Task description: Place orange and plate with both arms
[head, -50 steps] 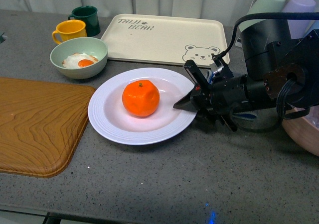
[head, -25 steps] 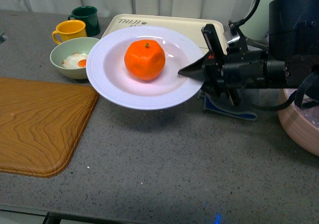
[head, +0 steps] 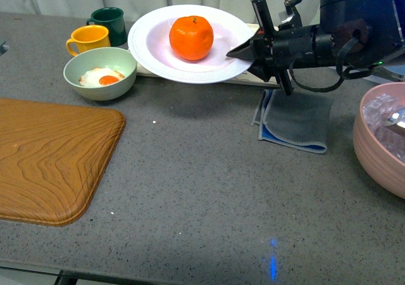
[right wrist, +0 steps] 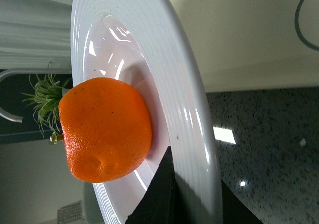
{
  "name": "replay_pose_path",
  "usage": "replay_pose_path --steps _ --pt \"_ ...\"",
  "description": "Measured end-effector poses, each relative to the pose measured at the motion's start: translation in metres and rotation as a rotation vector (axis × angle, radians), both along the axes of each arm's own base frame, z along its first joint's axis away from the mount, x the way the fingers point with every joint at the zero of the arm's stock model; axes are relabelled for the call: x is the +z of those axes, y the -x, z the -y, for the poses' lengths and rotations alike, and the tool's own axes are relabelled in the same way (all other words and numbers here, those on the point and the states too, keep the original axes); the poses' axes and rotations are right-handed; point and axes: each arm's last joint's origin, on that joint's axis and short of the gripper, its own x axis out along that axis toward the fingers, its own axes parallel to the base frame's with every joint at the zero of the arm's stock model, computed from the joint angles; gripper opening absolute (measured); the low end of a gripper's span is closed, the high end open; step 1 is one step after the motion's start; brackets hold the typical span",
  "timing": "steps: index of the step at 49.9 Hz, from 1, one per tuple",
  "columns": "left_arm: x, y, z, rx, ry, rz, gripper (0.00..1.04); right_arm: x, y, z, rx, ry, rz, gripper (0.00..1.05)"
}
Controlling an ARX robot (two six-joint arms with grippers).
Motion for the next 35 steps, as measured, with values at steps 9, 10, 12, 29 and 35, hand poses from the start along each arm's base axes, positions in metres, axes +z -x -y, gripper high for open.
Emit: replay_pose_path --steps 9,10,12,29,35 --pt "0.0 0.0 0.0 0.0 0.0 0.0 0.98 -0.009 -0.033 -0.007 -0.013 0.004 -0.018 0.04" --pt "0.0 0.0 0.0 0.0 0.0 0.0 0.98 -0.009 -0.037 -0.007 -0.015 0.005 -0.019 0.04" --pt "0.0 0.0 0.0 0.0 0.0 0.0 0.98 -0.011 -0.045 -0.008 -0.023 0.014 -0.027 0.04" --pt "0.0 0.0 0.0 0.0 0.0 0.0 0.98 -0.037 -0.085 -0.01 -0.067 0.054 -0.104 0.04" --pt "0.0 0.0 0.0 0.0 0.0 0.0 0.98 -0.036 -0.093 -0.01 -0.067 0.065 -0.114 0.04"
